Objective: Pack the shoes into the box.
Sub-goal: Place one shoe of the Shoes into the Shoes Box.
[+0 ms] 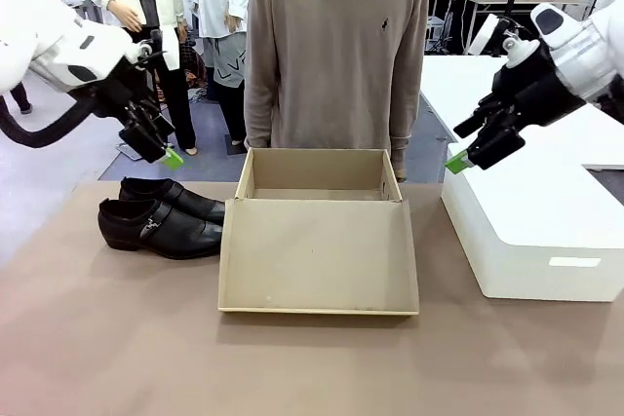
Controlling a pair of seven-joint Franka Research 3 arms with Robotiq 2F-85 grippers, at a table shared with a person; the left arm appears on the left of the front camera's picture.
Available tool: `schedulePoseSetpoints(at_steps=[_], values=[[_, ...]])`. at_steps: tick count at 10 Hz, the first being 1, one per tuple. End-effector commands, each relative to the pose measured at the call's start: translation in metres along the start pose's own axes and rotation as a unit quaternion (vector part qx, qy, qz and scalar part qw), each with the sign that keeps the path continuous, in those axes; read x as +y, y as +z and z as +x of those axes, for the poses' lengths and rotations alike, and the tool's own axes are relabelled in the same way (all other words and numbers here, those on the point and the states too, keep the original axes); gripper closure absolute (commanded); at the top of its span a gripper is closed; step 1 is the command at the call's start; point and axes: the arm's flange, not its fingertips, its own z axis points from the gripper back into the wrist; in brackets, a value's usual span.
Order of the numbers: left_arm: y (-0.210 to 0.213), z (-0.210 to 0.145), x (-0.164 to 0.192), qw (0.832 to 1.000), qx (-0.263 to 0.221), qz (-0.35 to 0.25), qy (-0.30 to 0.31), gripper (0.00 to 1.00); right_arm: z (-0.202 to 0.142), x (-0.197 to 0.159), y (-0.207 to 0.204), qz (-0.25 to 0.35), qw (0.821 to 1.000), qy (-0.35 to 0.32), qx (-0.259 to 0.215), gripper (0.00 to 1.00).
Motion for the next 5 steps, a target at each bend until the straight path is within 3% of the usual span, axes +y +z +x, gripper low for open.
schedulePoseSetpoints(at_steps=[1,5], values=[[0.0,-0.001,0.019,0.998,0.011,-0.02,-0.063,0.0,-0.003,-0.016,0.006,0.031,0.998,0.054,-0.02,0.0],[-0.005,-0.01,0.026,0.994,-0.018,0.001,-0.104,0.0,0.001,-0.03,0.02,0.059,0.996,0.066,-0.031,0.0]])
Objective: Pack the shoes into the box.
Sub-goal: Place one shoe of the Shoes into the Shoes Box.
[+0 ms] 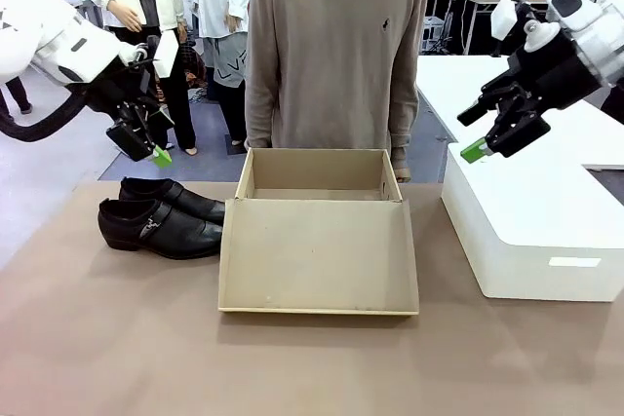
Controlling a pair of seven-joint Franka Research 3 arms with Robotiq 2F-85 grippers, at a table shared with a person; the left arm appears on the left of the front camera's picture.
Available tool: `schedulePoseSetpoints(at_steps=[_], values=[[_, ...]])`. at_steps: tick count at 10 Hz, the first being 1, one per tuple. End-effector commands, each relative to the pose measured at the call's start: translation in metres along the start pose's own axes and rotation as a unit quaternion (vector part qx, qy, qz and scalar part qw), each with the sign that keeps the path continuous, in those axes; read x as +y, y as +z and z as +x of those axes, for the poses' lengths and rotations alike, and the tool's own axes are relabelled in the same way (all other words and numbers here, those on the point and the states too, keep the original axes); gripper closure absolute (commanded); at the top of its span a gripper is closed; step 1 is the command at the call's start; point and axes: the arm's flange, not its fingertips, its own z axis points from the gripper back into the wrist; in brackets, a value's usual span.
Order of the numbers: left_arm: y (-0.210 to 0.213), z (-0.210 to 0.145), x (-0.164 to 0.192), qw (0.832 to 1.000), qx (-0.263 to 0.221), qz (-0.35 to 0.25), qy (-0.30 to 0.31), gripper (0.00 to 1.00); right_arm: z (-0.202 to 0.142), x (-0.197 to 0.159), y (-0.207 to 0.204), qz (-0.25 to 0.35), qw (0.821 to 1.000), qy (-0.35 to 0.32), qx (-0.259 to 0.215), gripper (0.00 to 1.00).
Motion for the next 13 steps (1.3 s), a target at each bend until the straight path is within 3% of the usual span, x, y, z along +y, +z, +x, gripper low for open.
schedulePoseSetpoints(at_steps=[1,5,6,13], values=[[-0.0024,-0.0044,0.0009,0.999,-0.032,0.014,-0.001,0.0,-0.0007,-0.0119,0.0007,0.016,1.0,0.009,-0.009,0.0],[-0.0042,-0.0029,-0.0032,0.997,-0.061,0.019,0.036,0.0,0.0029,-0.0087,-0.0028,0.013,1.0,-0.001,-0.007,0.0],[0.0004,0.0035,0.0008,0.999,-0.043,0.02,0.025,0.0,-0.0006,-0.0064,-0.0026,0.012,1.0,-0.012,0.001,0.0],[0.0004,0.0035,0.0008,0.999,-0.043,0.02,0.025,0.0,-0.0006,-0.0064,-0.0026,0.012,1.0,-0.012,0.001,0.0]])
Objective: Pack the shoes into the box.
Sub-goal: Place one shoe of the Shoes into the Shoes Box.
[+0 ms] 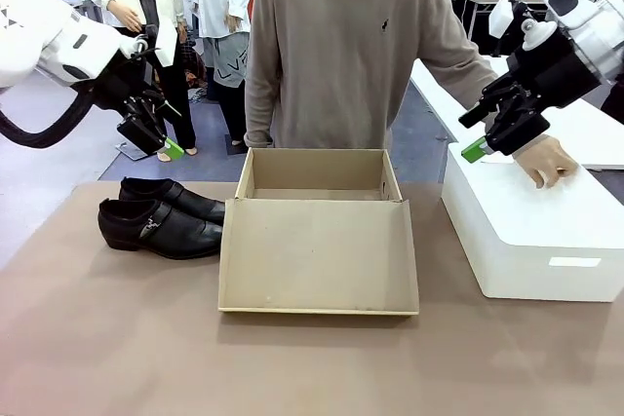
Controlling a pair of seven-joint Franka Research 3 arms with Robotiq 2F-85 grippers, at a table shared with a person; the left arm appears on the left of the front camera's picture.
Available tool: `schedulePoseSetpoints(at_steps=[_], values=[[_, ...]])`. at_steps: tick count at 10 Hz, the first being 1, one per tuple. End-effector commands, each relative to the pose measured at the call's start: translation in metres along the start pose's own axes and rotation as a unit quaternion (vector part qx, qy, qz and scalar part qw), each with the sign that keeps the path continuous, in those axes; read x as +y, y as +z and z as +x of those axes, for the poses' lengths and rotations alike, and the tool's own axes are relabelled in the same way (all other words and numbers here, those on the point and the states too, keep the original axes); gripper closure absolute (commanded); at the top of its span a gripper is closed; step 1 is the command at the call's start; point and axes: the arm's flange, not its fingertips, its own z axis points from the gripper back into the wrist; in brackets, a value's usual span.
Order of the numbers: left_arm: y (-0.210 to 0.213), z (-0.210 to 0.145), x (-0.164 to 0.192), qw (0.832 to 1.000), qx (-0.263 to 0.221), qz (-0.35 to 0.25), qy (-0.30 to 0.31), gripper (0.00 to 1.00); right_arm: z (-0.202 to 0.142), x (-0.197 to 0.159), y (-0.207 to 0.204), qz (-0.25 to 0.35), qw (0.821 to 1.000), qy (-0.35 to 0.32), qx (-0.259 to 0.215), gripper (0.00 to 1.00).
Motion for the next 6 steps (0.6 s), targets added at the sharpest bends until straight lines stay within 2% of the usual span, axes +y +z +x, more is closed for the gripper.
schedulePoseSetpoints(at_steps=[1,3,6], values=[[0.0,-0.003,0.002,1.0,-0.002,-0.002,-0.005,0.0,0.0,-0.002,0.0,0.005,1.0,0.01,-0.012,0.0],[0.0,0.0,0.0,1.0,0.0,0.0,0.0,0.0,0.0,-0.002,0.0,0.005,1.0,0.01,-0.012,0.0],[0.007,0.004,0.019,0.997,0.056,-0.017,-0.046,0.0,0.0,-0.002,0.0,0.005,1.0,0.01,-0.012,0.0]])
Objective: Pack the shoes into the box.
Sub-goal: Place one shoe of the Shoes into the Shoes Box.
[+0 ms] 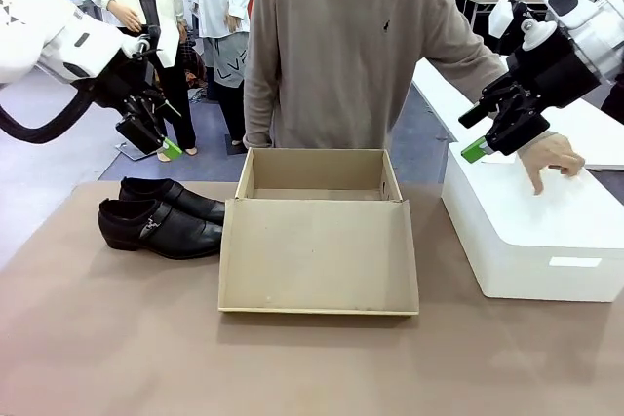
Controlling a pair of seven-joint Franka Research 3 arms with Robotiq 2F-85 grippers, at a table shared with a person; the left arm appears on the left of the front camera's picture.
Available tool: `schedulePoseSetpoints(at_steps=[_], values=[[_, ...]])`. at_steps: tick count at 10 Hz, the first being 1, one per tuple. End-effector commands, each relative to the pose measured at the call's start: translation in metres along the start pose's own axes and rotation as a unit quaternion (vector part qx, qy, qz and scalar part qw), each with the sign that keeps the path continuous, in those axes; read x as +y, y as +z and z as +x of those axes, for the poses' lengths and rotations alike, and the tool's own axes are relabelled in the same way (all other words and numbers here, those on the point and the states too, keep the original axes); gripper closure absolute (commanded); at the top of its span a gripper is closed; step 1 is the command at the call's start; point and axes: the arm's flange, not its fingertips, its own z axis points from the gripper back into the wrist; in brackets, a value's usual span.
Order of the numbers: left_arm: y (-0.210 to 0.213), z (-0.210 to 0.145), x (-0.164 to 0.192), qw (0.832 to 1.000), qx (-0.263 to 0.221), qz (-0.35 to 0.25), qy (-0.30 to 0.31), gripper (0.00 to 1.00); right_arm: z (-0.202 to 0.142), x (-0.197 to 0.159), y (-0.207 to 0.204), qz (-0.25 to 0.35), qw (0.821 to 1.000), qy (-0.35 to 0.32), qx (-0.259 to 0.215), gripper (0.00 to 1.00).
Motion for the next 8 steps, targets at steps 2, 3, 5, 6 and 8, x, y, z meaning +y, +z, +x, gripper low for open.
schedulePoseSetpoints(at_steps=[2,3,5,6,8], values=[[0.01,0.0,0.037,0.996,0.07,-0.019,-0.059,0.0,-0.001,-0.003,0.0,0.005,1.0,0.01,-0.013,0.0],[0.011,-0.001,0.048,0.993,0.09,-0.022,-0.071,0.0,-0.001,-0.003,0.0,0.005,1.0,0.01,-0.013,0.0],[0.009,-0.008,0.076,0.986,0.134,-0.035,-0.094,0.0,-0.001,-0.003,0.0,0.005,1.0,0.01,-0.013,0.0],[0.007,-0.014,0.088,0.981,0.155,-0.035,-0.106,0.0,-0.001,-0.003,0.0,0.005,1.0,0.01,-0.013,0.0],[-0.003,-0.026,0.107,0.977,0.187,-0.026,-0.104,0.0,-0.001,-0.003,0.0,0.005,1.0,0.01,-0.013,0.0]])
